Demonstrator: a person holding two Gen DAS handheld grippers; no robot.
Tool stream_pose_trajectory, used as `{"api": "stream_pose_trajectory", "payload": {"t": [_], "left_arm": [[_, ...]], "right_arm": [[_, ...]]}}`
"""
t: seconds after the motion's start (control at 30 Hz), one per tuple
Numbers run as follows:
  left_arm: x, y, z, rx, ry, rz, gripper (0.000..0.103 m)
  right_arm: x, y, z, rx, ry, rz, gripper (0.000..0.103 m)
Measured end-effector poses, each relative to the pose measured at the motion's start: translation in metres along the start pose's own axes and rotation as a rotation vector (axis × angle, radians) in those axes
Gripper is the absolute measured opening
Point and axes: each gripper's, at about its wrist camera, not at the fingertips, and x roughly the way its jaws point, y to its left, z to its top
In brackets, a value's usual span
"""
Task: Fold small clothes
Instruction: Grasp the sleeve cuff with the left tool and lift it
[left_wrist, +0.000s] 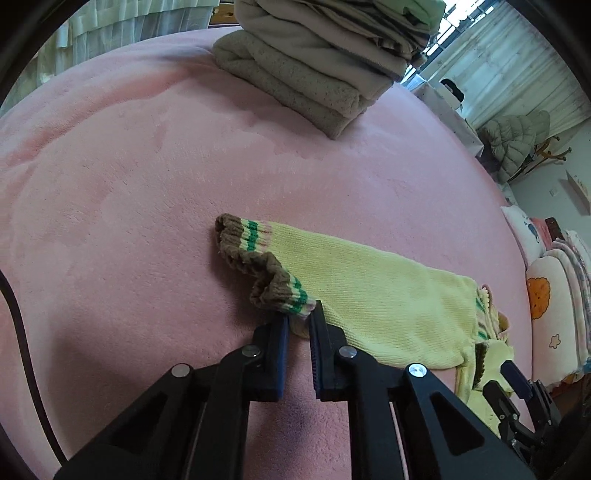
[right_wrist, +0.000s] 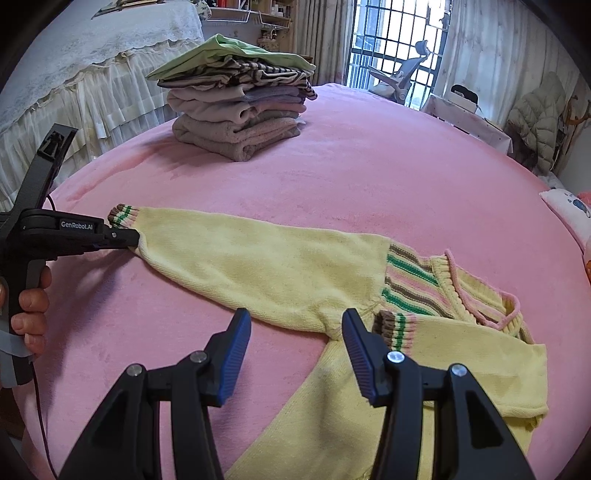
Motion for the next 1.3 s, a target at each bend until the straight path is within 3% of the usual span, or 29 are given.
{"api": "stream_pose_trajectory", "payload": {"t": [0.1,0.17,0.23,0.4,0.47,0.53,0.63,0.87,1.3], "left_arm": [[-0.002,-0.005,0.003,-0.001,0.014,0.012,0.015],[0.0,-0.004,0.005,-0.031,0.046,0.013,0.044],[-0.001,0.002,0.006,-0.061,0.048,0.005,0.05],[-0.003,0.001,0.008,-0.063,0.027,0.031,0.047],[0.002,-0.003,0.009,-0.038,0.033,0.067,0.016],[0.007,-0.006,0.009,-0.017,0.049,0.096,0.013],[0.008,-0.015,0.008,0.029,0.037,0.129,0.011],[-0.017,-0.063,-0.002,0.241,-0.054,0.197,0.01],[-0.03,-0.082,-0.013,0.339,-0.073,0.255,0.01]], "right_arm": [[-0.001,-0.002,0.0,0.001,-0.003,0.006,0.052],[-0.002,-0.002,0.0,0.0,-0.008,0.005,0.052],[-0.003,-0.003,-0.001,-0.001,-0.011,0.0,0.052],[-0.004,-0.004,-0.002,-0.001,-0.011,-0.001,0.052],[-0.004,-0.005,-0.002,0.0,-0.01,0.0,0.052],[-0.004,-0.006,-0.003,0.002,-0.01,-0.001,0.052],[-0.003,-0.009,-0.003,0.009,-0.007,-0.001,0.052],[-0.002,-0.02,-0.002,0.032,0.001,-0.005,0.052],[0.0,-0.021,0.002,0.027,0.019,-0.026,0.052]]}}
